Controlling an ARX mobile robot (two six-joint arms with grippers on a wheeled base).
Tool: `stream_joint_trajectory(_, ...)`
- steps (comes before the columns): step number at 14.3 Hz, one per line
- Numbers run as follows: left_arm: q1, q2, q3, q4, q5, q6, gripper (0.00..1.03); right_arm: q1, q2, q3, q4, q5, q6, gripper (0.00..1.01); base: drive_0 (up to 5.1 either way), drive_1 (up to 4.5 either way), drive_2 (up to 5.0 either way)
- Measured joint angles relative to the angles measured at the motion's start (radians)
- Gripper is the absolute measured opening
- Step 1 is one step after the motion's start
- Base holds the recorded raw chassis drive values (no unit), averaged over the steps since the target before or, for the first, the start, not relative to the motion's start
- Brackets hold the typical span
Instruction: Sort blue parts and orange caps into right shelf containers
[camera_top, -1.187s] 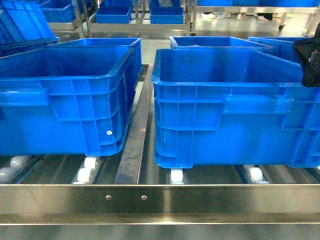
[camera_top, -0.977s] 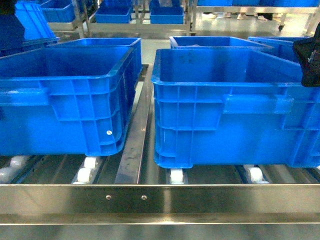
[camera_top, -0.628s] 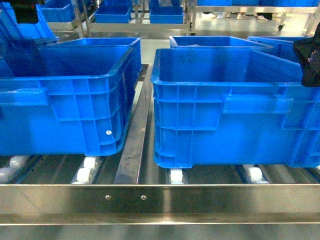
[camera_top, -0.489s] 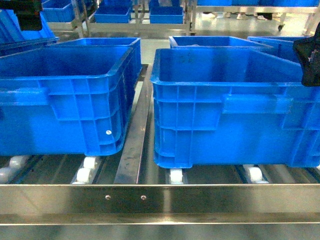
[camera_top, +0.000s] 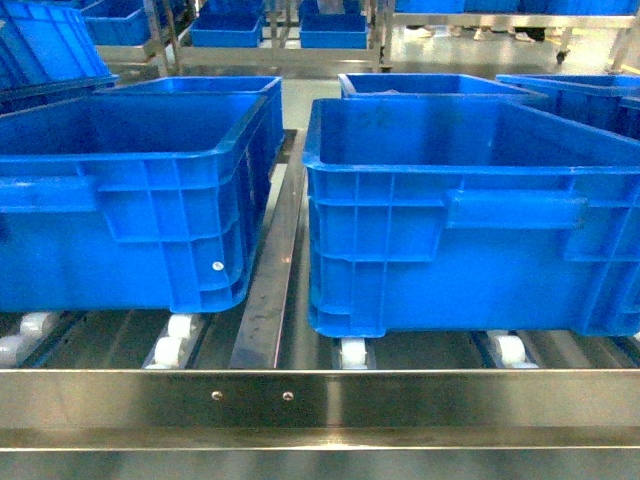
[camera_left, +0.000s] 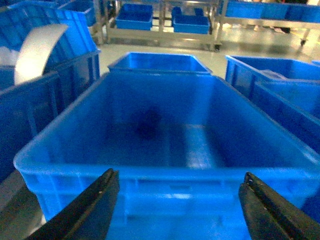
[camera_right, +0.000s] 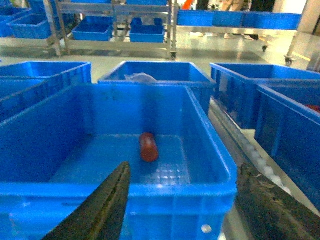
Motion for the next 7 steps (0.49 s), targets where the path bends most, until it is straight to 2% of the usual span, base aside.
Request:
stream_joint_trajectory(1, -0.030, -0.144, -0.131, 0.036, -0.011, 0.005, 0.38, -0.038, -0.125, -0.148, 0.003, -0.029, 0.003, 0.32, 0.0, 0.00, 0.0)
stream_joint_trajectory(2, -0.087, -0.254, -0.254, 0.005, -0.058, 0.005, 0.01, -0.065, -0.266, -0.257, -0.031, -0.056, 0.007, 0.02, 0.0, 0.00, 0.0)
stream_joint_trajectory(3, -0.081, -0.395, -0.328, -0.051, -0.063, 0.006, 0.02, -0.135, -0.419, -0.335, -0.106, -0.122, 0.007, 0.02, 0.0, 0.00, 0.0)
stream_joint_trajectory(4, -0.082, -0.437, -0.349, -0.077, -0.062, 0.005, 0.02, -0.134, -0.420, -0.372, -0.033, -0.127, 0.007, 0.02, 0.0, 0.00, 0.0)
stream_joint_trajectory(6, -0.082, -0.523, -0.376, -0.128, -0.062, 0.005, 0.02, -0.134, -0.492, -0.416, -0.129, -0.127, 0.007, 0.02, 0.0, 0.00, 0.0)
stream_joint_trajectory(7, -0.082, -0.544, -0.407, -0.090, -0.063, 0.005, 0.02, -0.134, -0.567, -0.421, -0.170, -0.127, 0.007, 0.02, 0.0, 0.00, 0.0)
